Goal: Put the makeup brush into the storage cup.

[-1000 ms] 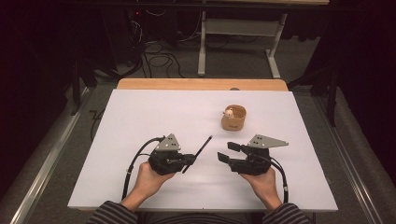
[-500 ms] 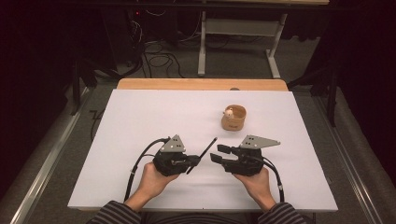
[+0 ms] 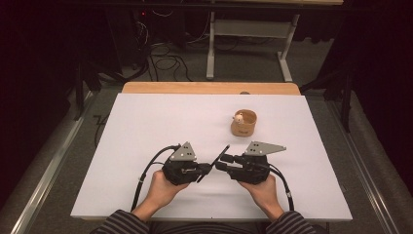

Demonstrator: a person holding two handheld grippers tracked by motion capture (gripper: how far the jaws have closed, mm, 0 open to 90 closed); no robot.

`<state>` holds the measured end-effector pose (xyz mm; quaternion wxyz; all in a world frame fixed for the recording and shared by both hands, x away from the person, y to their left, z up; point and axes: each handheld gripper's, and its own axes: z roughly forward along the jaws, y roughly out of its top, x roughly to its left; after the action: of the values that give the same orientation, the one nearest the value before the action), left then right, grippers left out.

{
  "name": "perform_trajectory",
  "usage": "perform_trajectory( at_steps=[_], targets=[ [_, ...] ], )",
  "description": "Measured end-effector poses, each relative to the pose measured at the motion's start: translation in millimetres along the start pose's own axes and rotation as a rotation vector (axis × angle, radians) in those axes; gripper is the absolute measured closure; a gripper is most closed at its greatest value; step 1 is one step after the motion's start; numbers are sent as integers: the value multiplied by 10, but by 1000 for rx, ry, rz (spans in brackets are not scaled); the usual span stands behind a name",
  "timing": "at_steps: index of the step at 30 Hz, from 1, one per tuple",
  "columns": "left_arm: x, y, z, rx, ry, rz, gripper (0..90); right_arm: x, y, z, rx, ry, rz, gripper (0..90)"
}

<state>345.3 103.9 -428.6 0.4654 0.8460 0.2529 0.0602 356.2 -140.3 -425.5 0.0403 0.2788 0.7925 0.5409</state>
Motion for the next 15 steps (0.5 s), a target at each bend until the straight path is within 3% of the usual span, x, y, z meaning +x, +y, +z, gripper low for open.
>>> perform_trajectory(
  at_steps=[15],
  targets=[
    [-25,-5,18,2,-2,25,839,39,20,-1,-22,10,-8,730]
  ],
)
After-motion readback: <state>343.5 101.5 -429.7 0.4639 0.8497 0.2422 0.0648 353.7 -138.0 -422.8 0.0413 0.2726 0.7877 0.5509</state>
